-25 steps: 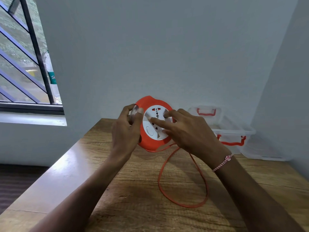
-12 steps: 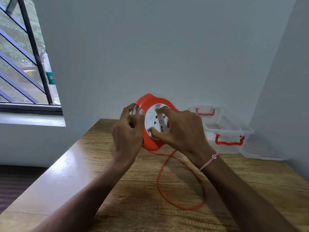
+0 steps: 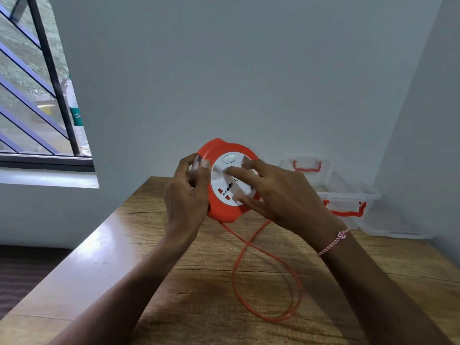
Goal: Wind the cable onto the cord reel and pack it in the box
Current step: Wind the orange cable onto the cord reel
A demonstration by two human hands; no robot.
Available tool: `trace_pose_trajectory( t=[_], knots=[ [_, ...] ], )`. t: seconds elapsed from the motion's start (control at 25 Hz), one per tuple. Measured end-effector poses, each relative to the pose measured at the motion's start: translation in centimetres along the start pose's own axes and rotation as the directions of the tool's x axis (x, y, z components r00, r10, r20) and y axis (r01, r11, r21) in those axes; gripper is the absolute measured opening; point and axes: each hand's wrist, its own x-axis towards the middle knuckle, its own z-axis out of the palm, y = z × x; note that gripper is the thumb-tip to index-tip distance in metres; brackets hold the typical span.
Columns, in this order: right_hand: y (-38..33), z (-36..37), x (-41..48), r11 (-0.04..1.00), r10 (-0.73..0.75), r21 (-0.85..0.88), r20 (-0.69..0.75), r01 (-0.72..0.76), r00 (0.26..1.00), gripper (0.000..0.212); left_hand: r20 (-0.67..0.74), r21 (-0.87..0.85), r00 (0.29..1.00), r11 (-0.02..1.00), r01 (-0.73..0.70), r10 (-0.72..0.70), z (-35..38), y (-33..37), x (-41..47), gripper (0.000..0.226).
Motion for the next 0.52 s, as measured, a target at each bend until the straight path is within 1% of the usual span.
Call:
trace_pose_trajectory(
  t=[0.08, 0.16, 0.24, 0.36, 0.44, 0.52],
  knots=[
    [0.2, -0.1, -0.1, 0.995, -0.051, -0.075, 0.094, 0.058, 0.994, 0.057, 0.035, -0.013, 0.999, 1.0, 0.017, -0.017, 0.0, 0.0, 0.1, 0.023],
    [0.2, -0.2, 0.1, 0.991, -0.065, -0.108, 0.138, 0.08, 0.988, 0.057, 0.054, -0.017, 0.998, 0.999, 0.038, -0.037, 0.0, 0.0, 0.0, 0.025],
    [0.1, -0.4, 0.1, 0.993, -0.048, -0.105, 0.11, 0.059, 0.993, 0.055, 0.062, -0.006, 0.997, 0.999, 0.048, -0.047, 0.1, 0.2, -0.1, 0.026],
    [-0.2, -0.2, 0.0, 0.998, -0.023, -0.058, 0.006, 0.023, 1.0, 0.053, 0.058, 0.018, 0.998, 0.999, 0.028, -0.029, 0.2, 0.3, -0.2, 0.021],
    [-0.7, 0.3, 0.1, 0.998, 0.058, -0.002, -0.06, -0.058, 0.996, 0.056, 0.048, 0.017, 0.998, 0.999, 0.033, -0.034, 0.3, 0.5, -0.4, 0.019],
    [-1.2, 0.9, 0.3, 0.97, 0.229, 0.109, -0.094, -0.219, 0.969, 0.064, 0.047, 0.03, 0.998, 0.999, 0.029, -0.031, 0.4, 0.7, -0.5, 0.025]
  ],
)
